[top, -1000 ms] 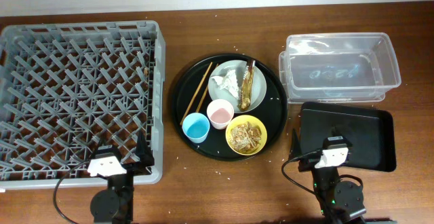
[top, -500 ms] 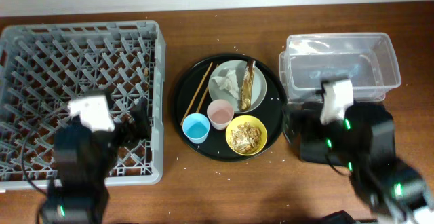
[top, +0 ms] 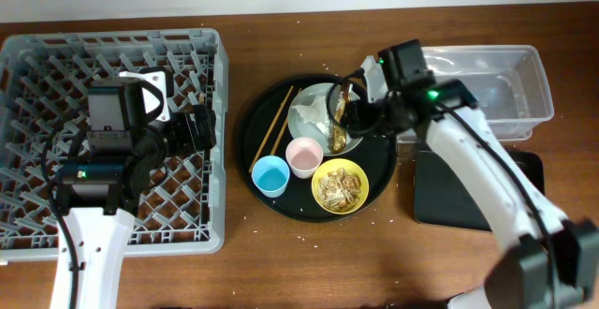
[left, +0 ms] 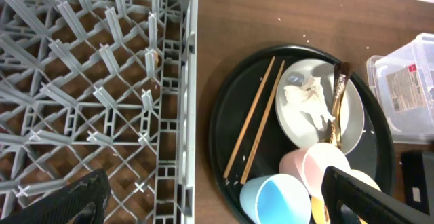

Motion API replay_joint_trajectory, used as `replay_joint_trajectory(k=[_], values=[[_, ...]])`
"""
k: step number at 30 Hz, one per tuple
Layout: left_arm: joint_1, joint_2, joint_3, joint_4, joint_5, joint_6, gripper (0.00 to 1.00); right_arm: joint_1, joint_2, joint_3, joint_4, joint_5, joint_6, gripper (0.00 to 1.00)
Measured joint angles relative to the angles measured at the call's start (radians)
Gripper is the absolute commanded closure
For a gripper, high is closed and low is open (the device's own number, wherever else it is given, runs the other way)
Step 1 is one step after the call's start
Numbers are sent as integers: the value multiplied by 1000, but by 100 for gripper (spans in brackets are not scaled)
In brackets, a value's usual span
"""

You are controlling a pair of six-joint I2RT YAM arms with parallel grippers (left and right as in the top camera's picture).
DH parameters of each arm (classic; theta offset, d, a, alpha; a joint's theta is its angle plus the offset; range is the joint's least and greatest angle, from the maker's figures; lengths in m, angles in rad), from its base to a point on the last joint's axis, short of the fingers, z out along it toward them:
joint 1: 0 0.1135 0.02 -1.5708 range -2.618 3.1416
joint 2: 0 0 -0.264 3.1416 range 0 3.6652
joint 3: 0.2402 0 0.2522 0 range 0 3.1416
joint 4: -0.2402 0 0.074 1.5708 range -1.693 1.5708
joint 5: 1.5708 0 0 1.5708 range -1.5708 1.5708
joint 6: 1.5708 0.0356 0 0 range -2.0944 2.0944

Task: Sort waste into correct bins and load items into the dishwasher rack
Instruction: 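Move the right gripper over the white plate toward the gold wrapper, then grasp the gold wrapper and drop it into the clear bin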

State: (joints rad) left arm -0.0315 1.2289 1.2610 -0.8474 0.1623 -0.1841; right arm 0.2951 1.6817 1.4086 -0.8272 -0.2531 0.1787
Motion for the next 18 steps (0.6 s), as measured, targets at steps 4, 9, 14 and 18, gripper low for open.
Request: replay_joint_trajectory(k=[4, 9, 14, 18], values=[[0, 0, 0, -1, 6, 0, 1, 0, 208, 3, 147, 58, 9, 39], [0, 0, 1, -2, 7, 0, 1, 0, 354, 3, 241, 72, 16, 51], [0, 0, 2, -2, 6, 0, 1, 0, 397, 13, 237, 112, 57, 94], [0, 0, 2, -2, 6, 0, 1, -2, 375, 46, 173, 121, 70, 26]])
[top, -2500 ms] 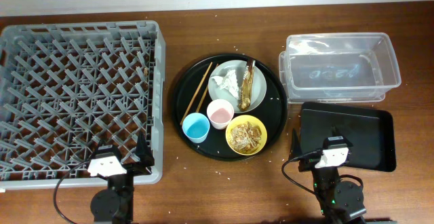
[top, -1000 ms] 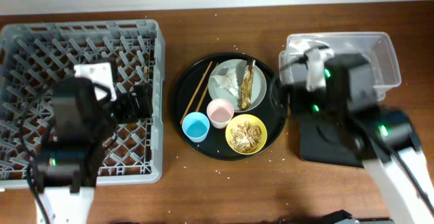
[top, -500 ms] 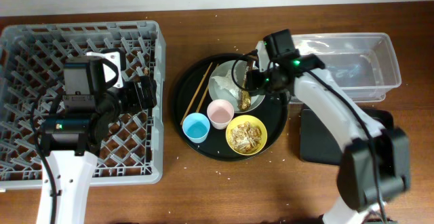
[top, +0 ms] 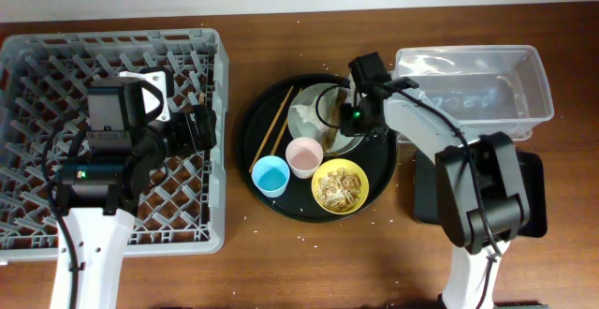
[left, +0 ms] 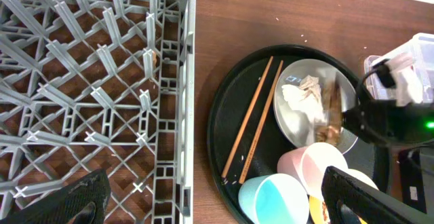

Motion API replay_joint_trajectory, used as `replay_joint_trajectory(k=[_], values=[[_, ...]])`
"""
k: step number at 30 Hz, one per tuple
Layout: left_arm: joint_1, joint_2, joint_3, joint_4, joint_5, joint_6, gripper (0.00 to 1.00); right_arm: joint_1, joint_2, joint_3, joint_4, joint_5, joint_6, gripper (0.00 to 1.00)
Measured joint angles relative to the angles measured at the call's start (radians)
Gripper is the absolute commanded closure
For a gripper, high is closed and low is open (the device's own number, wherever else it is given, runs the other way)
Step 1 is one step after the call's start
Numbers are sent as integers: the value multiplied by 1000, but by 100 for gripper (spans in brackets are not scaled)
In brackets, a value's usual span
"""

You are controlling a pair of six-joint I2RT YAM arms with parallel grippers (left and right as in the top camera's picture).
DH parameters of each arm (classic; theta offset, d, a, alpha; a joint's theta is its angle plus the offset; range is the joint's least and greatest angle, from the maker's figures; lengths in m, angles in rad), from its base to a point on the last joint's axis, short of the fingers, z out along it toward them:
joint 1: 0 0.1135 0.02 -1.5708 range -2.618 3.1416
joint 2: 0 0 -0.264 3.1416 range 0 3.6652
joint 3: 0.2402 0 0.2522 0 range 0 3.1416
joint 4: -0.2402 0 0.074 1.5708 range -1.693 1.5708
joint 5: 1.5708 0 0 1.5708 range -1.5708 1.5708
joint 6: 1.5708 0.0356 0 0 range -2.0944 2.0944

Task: Sort waste into correct bins and load items into the dishwasher rack
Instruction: 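Grasp the gold wrapper and drop it into the clear bin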

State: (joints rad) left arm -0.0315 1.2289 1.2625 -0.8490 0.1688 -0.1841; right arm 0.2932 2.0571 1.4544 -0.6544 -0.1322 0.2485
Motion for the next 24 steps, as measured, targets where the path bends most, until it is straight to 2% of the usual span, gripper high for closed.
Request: replay_joint_trajectory(k=[3, 9, 12, 14, 15, 16, 21, 24], values=[[0, 0, 0, 0, 0, 0, 1, 0, -63, 29, 13, -19, 2, 22], [0, 0, 0, 0, 0, 0, 1, 0, -29, 24, 58, -69, 2, 23], [0, 0, 0, -1, 0, 0, 1, 13, -5, 24, 119, -91, 19, 38], [0, 0, 0, 0, 0, 0, 1, 27, 42, 24, 126, -46, 71, 64], [0, 0, 0, 0, 0, 0, 1, 28, 65, 24, 127, -33, 93, 83], [0, 0, 0, 0, 0, 0, 1, 27, 64, 26, 132, -28, 105, 93], [0, 0, 0, 0, 0, 0, 1, -20, 50, 24, 77, -88, 121, 96], [0, 0, 0, 0, 0, 0, 1, -24, -61, 21, 50, -106, 86, 96]])
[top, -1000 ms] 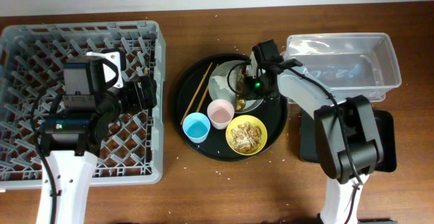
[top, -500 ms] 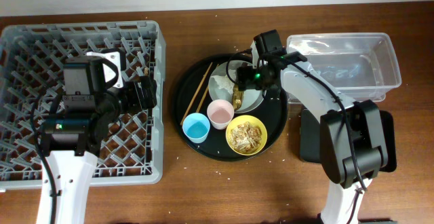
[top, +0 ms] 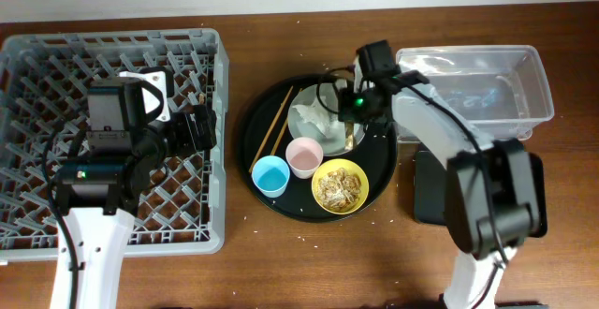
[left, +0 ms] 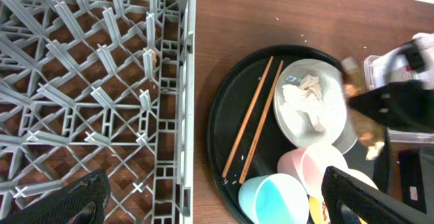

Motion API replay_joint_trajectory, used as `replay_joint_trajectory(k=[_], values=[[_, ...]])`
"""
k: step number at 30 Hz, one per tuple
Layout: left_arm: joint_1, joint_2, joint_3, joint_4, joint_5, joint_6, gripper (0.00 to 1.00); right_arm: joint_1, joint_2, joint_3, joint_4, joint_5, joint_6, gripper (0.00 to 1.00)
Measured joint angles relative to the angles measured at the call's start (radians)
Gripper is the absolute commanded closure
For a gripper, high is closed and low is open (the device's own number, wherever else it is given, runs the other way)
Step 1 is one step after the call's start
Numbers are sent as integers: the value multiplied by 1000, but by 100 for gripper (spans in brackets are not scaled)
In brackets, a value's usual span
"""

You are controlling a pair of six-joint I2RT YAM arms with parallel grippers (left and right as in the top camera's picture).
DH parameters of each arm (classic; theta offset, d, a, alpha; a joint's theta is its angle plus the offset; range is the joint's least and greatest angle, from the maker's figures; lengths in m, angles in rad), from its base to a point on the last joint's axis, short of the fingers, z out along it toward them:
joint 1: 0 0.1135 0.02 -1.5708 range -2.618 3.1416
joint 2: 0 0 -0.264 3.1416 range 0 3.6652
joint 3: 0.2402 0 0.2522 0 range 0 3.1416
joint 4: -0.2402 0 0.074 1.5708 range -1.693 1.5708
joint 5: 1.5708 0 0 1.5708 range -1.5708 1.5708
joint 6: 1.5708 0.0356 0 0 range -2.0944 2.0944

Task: Sort waste into correct bins and load items into the dishwasher rack
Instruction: 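Grasp the gold wrapper and drop it into the clear bin, then grasp the white tissue with the right gripper and drop it in the bin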

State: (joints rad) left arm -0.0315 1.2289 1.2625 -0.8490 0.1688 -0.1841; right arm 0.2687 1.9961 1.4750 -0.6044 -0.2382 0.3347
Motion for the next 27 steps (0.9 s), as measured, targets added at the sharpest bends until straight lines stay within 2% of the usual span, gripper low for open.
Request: replay_joint_trajectory(k=[3, 6, 8, 9, 10, 11, 12, 13, 14, 16, 19, 22, 23, 25, 27], values=[[0, 0, 0, 0, 0, 0, 1, -10, -159, 0, -1, 27, -47, 96], [0, 0, 0, 0, 0, 0, 1, -111, -300, 0, -14, 187, 0, 96], [0, 0, 0, 0, 0, 0, 1, -227, -310, 2, -100, 333, 137, 96], [0, 0, 0, 0, 0, 0, 1, -295, -278, 2, -145, 382, 261, 94], [0, 0, 0, 0, 0, 0, 1, -326, -249, 2, -143, 399, 335, 85], [0, 0, 0, -1, 0, 0, 1, -356, -216, 2, -132, 407, 398, 65], [0, 0, 0, 0, 0, 0, 1, -380, -180, -1, -86, 401, 454, 37], [0, 0, 0, 1, 0, 0, 1, -388, -161, -2, -61, 382, 479, 25], [0, 0, 0, 0, 0, 0, 1, -389, -160, -3, -33, 343, 499, 22], [0, 0, 0, 0, 0, 0, 1, -388, -165, -3, 2, 264, 472, 22], [0, 0, 0, -1, 0, 0, 1, -348, -230, 12, 12, 80, 309, 23], [0, 0, 0, -1, 0, 0, 1, -105, -311, 48, -95, 3, 11, 23], [0, 0, 0, -1, 0, 0, 1, -24, -292, 47, -114, 0, -58, 23], [0, 0, 0, -1, 0, 0, 1, 64, -204, 47, -118, 28, -104, 14], [0, 0, 0, -1, 0, 0, 1, 124, -92, 44, -116, 42, -128, 12]])
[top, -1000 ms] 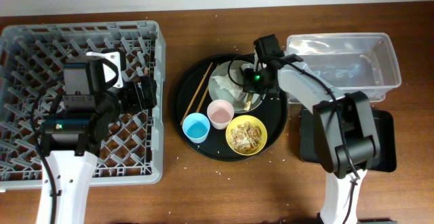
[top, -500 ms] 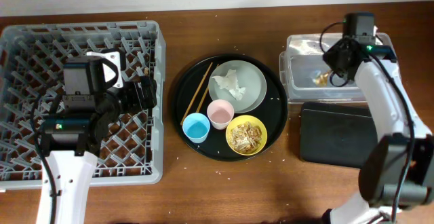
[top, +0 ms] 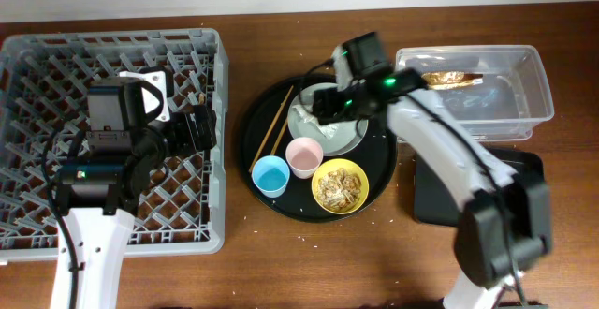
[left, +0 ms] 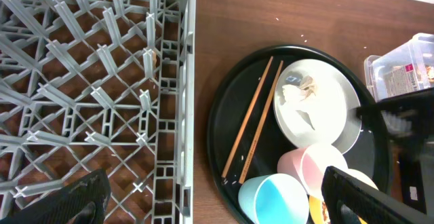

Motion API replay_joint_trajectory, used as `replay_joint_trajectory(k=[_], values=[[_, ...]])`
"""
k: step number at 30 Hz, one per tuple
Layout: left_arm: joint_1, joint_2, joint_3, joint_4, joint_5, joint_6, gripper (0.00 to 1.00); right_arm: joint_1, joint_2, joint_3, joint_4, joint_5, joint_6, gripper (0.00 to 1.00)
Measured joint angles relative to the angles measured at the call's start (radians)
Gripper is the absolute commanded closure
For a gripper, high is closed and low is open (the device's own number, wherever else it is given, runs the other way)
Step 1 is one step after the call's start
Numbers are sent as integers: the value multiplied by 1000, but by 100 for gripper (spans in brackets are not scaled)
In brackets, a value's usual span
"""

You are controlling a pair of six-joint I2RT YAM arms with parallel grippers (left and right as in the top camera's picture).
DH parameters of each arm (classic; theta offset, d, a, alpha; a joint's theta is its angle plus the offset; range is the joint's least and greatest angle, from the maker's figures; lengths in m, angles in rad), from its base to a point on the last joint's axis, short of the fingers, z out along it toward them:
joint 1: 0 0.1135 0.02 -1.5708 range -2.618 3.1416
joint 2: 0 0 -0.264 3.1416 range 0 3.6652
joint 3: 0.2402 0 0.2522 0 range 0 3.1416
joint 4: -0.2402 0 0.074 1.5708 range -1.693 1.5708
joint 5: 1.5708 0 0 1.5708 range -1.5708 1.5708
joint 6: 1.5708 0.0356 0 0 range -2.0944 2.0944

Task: Sort waste into correct bins and load items into the dishwasher rack
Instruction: 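Grasp the white tissue with the right gripper and drop it in the bin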

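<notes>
On the black tray (top: 377,170) sit a white plate (left: 325,125) with a crumpled tissue (left: 302,96), wooden chopsticks (left: 254,119), a pink cup (top: 304,156), a blue cup (top: 270,175) and a yellow bowl (top: 340,185) of food scraps. My right gripper (top: 328,103) hovers over the plate beside the tissue, blurred, apparently open and holding nothing. A brown wrapper (top: 454,78) lies in the clear bin (top: 535,98). My left gripper (left: 217,207) is open over the right edge of the grey dishwasher rack (top: 112,37), its fingers (left: 78,197) empty.
A black bin (top: 477,197) sits below the clear bin at the right. Crumbs dot the wooden table around the tray. The rack fills the left side, holding nothing visible.
The brown wrapper left my right gripper and now lies in the clear bin. My right gripper has moved left, from the plate's right rim to above the tissue. The left arm is unmoved.
The brown wrapper first lay on the white plate with my right gripper at it. Later the gripper was down on the wrapper, then held it beside the plate's right rim. Now the wrapper rests in the clear bin and the gripper is back over the plate.
</notes>
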State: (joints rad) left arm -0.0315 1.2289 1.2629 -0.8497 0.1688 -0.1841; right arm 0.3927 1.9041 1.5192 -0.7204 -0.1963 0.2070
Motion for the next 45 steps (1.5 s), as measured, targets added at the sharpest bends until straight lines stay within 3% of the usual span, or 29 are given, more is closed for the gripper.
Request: replay_joint_trajectory(k=[2, 3, 4, 7, 8, 9, 13, 21, 27, 28, 29, 30, 35, 37, 39, 42, 45], values=[[0, 0, 0, 0, 0, 0, 1, 9, 84, -1, 15, 7, -5, 13], [0, 0, 0, 0, 0, 0, 1, 6, 115, -1, 19, 11, -6, 21], [0, 0, 0, 0, 0, 0, 1, 3, 141, -1, 21, 14, -5, 34], [0, 0, 0, 0, 0, 0, 1, -1, 227, 0, 50, 17, -11, 87], [0, 0, 0, 0, 0, 0, 1, -6, 227, 1, 51, 14, -6, 95], [0, 0, 0, 0, 0, 0, 1, -13, 228, 1, 44, 10, -5, 96], [0, 0, 0, 0, 0, 0, 1, -95, 199, 40, -30, -24, -5, 96], [0, 0, 0, 0, 0, 0, 1, -255, -159, 89, -40, -28, -5, 96], [0, 0, 0, 0, 0, 0, 1, -370, -198, 89, -55, 216, -1, 94], [0, 0, 0, 0, 0, 0, 1, -392, -192, 89, -67, 260, 10, 46], [0, 0, 0, 0, 0, 0, 1, -406, -180, 89, -82, 276, 23, 26], [0, 0, 0, 0, 0, 0, 1, -412, -167, 90, -106, 278, 26, 24], [0, 0, 0, 0, 0, 0, 1, -412, -190, 90, -168, 163, 29, 23], [0, 0, 0, 0, 0, 0, 1, -405, -268, 90, -222, 97, 30, 24], [0, 0, 0, -1, 0, 0, 1, -369, -394, 101, -308, 27, 29, 30], [0, 0, 1, -3, 0, 0, 1, -248, -422, 105, -481, -31, 29, 35], [0, 0, 1, -1, 0, 0, 1, -47, -381, 13, -512, -49, 33, 39]])
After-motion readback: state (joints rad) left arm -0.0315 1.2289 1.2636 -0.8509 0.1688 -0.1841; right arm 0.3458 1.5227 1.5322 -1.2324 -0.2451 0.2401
